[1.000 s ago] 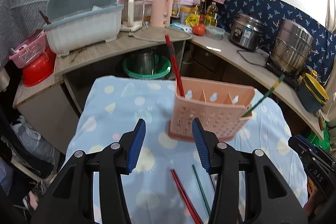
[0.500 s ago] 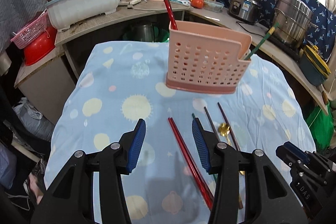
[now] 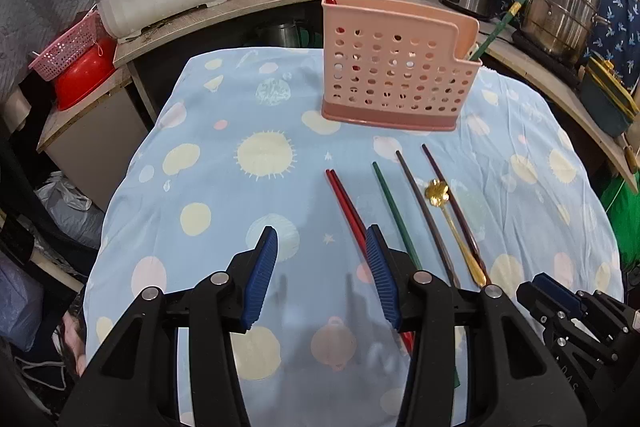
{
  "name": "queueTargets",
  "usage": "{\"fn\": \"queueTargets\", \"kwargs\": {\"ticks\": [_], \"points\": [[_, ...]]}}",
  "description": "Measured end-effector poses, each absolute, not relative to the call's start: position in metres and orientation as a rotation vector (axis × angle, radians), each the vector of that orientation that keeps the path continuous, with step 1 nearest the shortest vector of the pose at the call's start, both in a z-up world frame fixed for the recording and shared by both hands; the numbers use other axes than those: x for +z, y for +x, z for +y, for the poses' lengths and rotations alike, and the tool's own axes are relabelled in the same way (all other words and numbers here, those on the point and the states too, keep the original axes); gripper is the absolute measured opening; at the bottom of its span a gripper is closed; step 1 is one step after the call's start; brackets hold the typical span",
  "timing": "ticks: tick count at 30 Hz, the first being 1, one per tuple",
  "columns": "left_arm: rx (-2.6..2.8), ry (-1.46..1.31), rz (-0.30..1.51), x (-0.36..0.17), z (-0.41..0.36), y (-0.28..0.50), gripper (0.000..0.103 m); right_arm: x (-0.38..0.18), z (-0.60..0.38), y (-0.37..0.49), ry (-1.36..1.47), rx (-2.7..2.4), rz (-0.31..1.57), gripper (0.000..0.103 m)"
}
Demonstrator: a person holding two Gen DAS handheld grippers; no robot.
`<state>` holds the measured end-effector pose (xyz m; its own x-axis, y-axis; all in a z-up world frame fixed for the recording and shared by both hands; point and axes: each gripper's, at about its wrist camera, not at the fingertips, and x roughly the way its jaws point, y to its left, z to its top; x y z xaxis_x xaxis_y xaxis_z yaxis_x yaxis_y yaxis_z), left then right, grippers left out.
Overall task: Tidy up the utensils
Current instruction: 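Open both grippers and move them back over the remaining chopsticks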
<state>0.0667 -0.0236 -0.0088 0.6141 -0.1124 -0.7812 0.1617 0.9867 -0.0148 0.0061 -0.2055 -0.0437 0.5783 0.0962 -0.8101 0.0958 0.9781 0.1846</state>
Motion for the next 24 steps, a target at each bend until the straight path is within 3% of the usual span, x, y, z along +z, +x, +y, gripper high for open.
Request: {"fn": "queueTargets", "kwargs": {"ticks": [24], "points": [[-0.138,0.094,0.972,-0.045,-0.026,0.052,0.044,-0.076,-0.2,0.005,0.203,-0.004,1.025,0.018]]}}
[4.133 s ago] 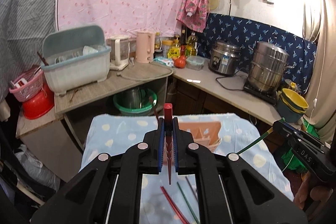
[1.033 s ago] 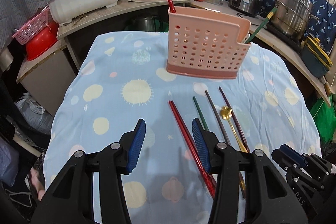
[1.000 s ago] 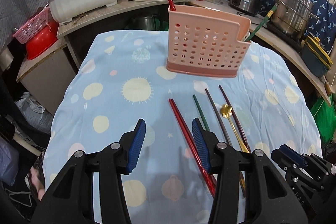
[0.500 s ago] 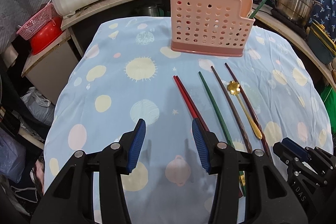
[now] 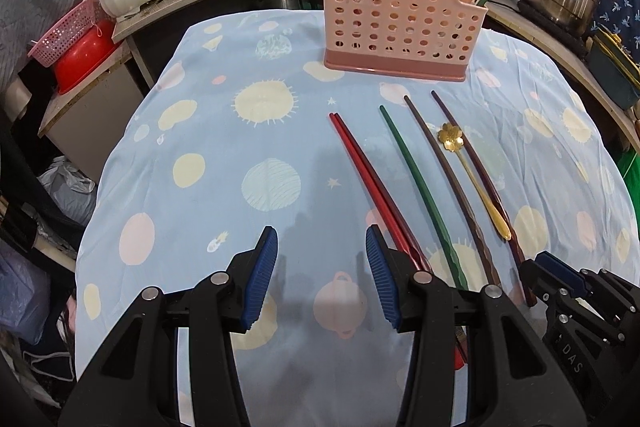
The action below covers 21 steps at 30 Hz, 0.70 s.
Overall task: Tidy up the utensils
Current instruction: 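Open both grippers and move them back over the remaining chopsticks, then close the right gripper on a dark brown chopstick while the left gripper closes on a red chopstick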
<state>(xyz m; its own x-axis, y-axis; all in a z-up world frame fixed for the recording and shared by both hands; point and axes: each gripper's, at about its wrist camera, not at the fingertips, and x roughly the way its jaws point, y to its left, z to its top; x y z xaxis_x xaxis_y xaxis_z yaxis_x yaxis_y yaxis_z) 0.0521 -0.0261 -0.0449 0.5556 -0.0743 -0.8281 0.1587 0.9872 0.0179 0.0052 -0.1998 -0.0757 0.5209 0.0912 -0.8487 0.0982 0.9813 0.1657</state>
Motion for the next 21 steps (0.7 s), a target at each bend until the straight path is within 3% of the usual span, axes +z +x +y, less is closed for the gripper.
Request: {"fn": "queueTargets", "kwargs": {"ticks": [11,21], "points": [[-0.147,0.09,1.001,-0.055,-0.023,0.044,0.044,-0.084,-0.2,0.004,0.19,-0.006,1.039,0.008],[-0.212,0.085,1.025,-0.059,-0.033,0.025,0.044,-0.084,-0.199,-0.003,0.171,-0.012,1.031,0.007]]}}
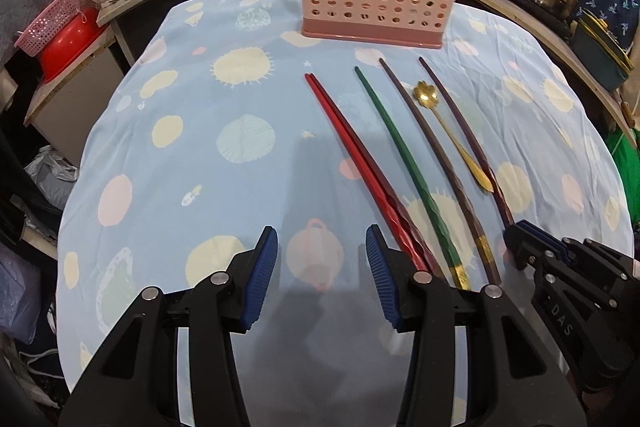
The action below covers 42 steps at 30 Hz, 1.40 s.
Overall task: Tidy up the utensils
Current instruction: 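Close the right gripper on a dark brown chopstick while the left gripper closes on a red chopstick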
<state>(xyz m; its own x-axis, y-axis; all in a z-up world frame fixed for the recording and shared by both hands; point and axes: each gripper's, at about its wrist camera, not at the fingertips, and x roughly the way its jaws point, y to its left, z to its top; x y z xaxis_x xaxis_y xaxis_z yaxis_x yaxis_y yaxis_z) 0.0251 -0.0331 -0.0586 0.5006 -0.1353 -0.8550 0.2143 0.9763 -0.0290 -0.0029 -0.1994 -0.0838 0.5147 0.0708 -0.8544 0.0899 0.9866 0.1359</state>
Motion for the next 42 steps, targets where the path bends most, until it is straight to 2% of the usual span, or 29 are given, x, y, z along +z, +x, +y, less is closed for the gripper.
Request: {"fn": "queueTargets", "kwargs": {"ticks": [24,30,42], "points": [[-0.353,0.073,1.091,-0.074,-0.058,0.006,0.046,-0.083,-0.208,-0.026,0.207,-0.01,1.04,0.007],[-0.333,0.07,1.094,-0.078,-0.056,0.007,0.053,-0.083,-0.208,-0.027,0.213,-0.01,1.04,0.007],[-0.28,0.064,1.086,-0.081,-0.033,0.003,0.049,-0.083,-0.207,-0.026,0.218,-0.009,1.041,0.007]]}}
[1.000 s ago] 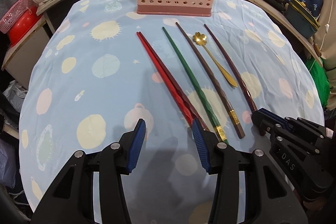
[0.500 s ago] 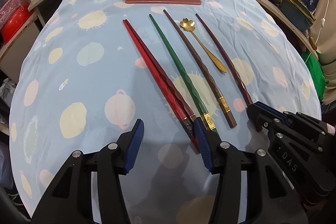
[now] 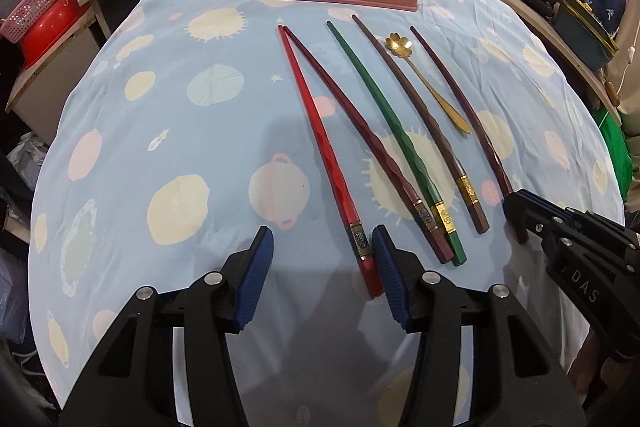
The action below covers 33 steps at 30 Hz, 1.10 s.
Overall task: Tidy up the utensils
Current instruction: 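Close the right gripper on a dark brown chopstick while the left gripper closes on a red chopstick, then lift the red chopstick into the pink holder while the right gripper lifts the brown one in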
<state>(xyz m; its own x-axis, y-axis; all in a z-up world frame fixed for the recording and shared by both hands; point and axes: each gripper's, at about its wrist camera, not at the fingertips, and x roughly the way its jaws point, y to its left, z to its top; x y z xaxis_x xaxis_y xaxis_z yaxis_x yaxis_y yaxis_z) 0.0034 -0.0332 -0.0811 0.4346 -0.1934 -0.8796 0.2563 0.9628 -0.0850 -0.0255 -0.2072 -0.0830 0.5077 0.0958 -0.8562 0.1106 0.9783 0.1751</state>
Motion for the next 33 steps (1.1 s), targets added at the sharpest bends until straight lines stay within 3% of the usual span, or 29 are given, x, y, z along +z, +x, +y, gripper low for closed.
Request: {"fn": "queueTargets", "kwargs": {"ticks": [3,12,33], "points": [[-0.28,0.061,1.081,-0.081,-0.03,0.002,0.043,-0.083,-0.206,-0.026,0.221,-0.009,1.041,0.007],[-0.285,0.03,1.081,-0.08,-0.016,0.001,0.009,-0.083,-0.206,-0.027,0.22,-0.008,1.037,0.007],[-0.261,0.011,0.901,-0.007,0.006,0.005,0.008,-0.021,-0.223,-0.029,0.268,-0.004,0.888,0.007]]}}
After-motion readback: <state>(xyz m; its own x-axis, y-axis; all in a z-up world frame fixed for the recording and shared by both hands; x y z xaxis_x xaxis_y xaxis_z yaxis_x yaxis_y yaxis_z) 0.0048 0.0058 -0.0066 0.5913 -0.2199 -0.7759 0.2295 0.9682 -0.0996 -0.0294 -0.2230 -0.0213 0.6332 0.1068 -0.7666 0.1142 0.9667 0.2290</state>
